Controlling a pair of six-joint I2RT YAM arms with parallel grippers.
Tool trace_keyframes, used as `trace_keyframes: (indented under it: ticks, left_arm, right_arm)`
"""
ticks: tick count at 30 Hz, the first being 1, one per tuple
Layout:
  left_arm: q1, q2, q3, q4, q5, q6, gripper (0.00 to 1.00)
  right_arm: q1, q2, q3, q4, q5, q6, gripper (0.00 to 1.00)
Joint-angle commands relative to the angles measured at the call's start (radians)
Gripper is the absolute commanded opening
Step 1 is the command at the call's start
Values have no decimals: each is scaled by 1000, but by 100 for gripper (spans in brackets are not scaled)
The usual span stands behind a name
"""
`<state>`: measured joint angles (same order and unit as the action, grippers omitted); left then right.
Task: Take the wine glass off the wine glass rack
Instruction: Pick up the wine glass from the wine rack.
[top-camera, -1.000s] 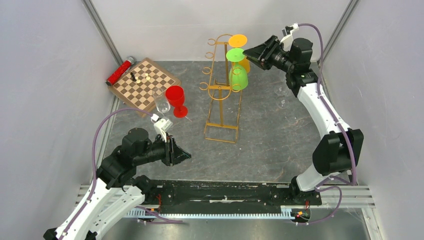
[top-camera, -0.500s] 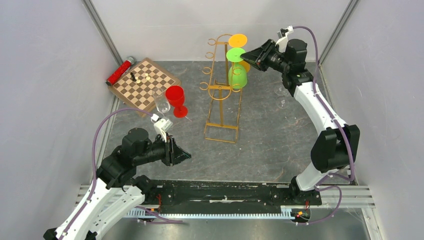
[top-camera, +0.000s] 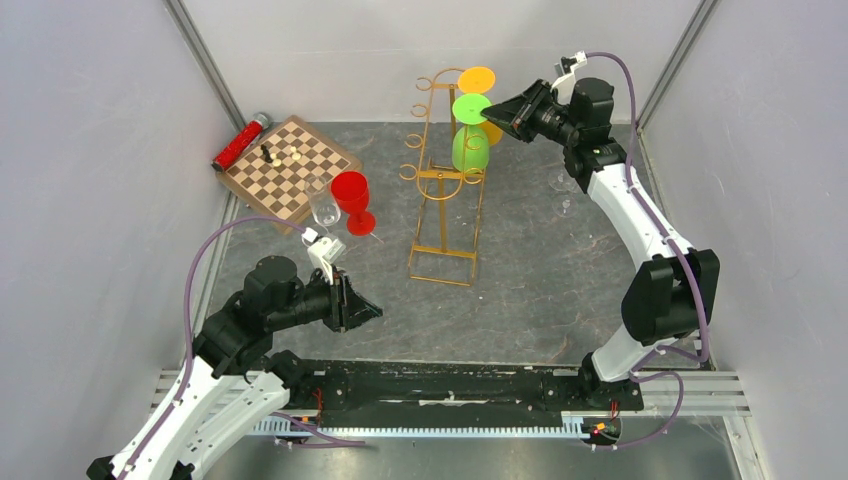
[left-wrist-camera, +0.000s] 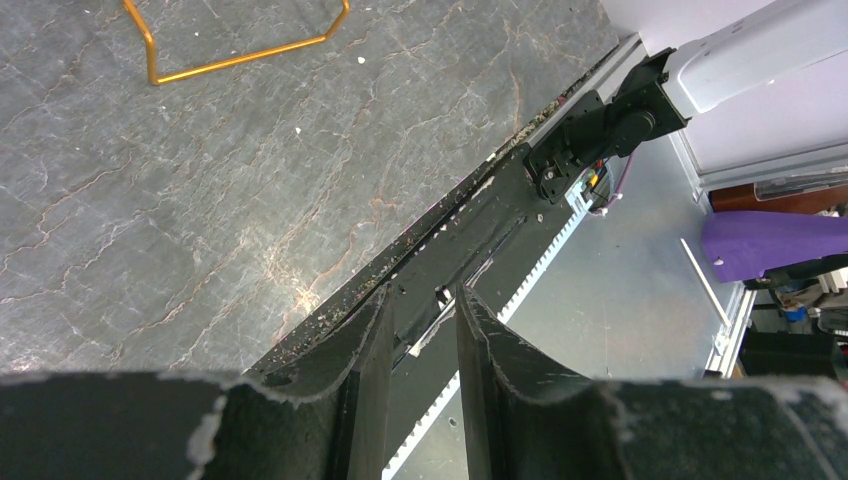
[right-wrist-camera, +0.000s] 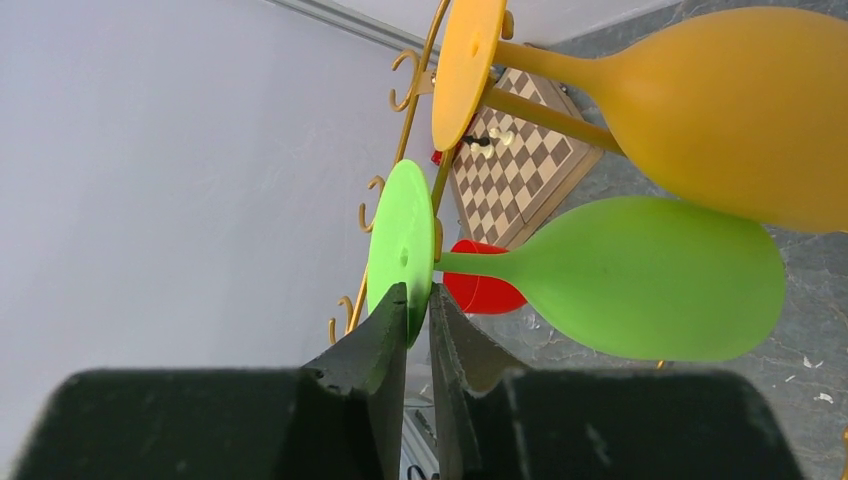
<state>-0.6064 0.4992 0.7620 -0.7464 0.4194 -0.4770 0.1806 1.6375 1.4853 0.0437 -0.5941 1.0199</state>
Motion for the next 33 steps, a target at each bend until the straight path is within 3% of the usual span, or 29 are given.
trace_keyframes:
  ticks: [1, 14, 33]
  left_arm:
    - [3, -4, 2, 25, -11, 17, 36]
    - [4, -7, 2, 25, -11, 14, 36]
    - [4, -8, 3, 25, -14, 13, 36]
  right_arm:
    - [3, -26, 57, 33, 10, 3, 14]
    - [3, -45, 99, 29, 5, 21, 0]
    - [-43, -87, 81, 28, -5, 51, 0]
